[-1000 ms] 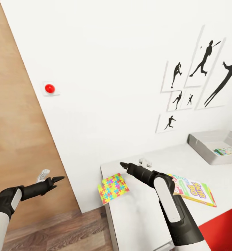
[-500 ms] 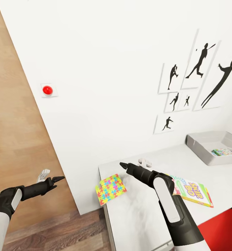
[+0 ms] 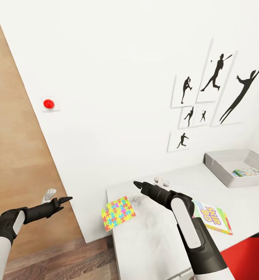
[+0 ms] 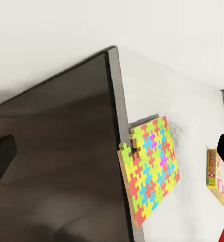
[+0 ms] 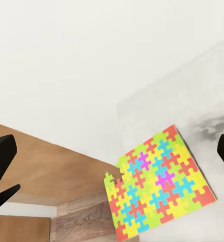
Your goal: Put all the toys in the child's room - the three board games (two on the bed and one on the table), the two jigsaw puzzles on the table, and the tennis ball on the table - inside the toy box on the table in the child's room.
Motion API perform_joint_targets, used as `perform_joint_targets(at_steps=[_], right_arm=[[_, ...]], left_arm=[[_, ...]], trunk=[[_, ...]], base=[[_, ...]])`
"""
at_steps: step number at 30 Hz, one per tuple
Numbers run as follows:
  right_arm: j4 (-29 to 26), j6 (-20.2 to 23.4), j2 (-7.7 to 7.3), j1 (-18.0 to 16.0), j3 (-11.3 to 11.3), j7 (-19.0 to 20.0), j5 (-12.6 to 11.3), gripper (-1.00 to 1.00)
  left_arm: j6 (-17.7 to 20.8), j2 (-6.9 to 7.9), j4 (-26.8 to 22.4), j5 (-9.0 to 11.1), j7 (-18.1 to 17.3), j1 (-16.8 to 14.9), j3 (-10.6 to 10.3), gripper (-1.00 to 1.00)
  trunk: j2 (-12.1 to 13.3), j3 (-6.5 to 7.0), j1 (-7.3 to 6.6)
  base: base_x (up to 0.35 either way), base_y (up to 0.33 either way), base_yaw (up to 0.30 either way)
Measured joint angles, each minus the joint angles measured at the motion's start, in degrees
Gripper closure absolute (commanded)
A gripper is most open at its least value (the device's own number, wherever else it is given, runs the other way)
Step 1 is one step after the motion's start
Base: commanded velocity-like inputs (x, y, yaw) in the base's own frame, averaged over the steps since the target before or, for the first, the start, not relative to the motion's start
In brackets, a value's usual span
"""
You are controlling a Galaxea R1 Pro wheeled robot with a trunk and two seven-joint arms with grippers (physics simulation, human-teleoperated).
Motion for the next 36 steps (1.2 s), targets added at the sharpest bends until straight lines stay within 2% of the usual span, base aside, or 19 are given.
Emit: perform_joint_targets(at_steps=[20,31,36], right_arm=[[0.0,0.2,0.00,0.0,0.0,0.0,-0.1,-1.00],[-0.1,0.2,0.07,0.0,0.1,0.0,-0.1,-1.00],[-2.6,0.7,-0.05,0.0,0.0,0.0,-0.1,-1.00]], left_arm=[[0.0,-0.18,0.0,0.0,0.0,0.0,0.0,-1.00],[0.0,-0.19,0.0,0.0,0.1,0.0,0.0,-1.00],[-0.1,-0.19,0.0,0.0,0.1,0.0,0.0,-1.00]], trunk=[[0.0,1.83,0.00],[0.0,1.99,0.00],[0.0,1.99,0.00]], base=[[0.000,-0.005,0.078],[0.000,0.000,0.009],[0.000,0.000,0.000]])
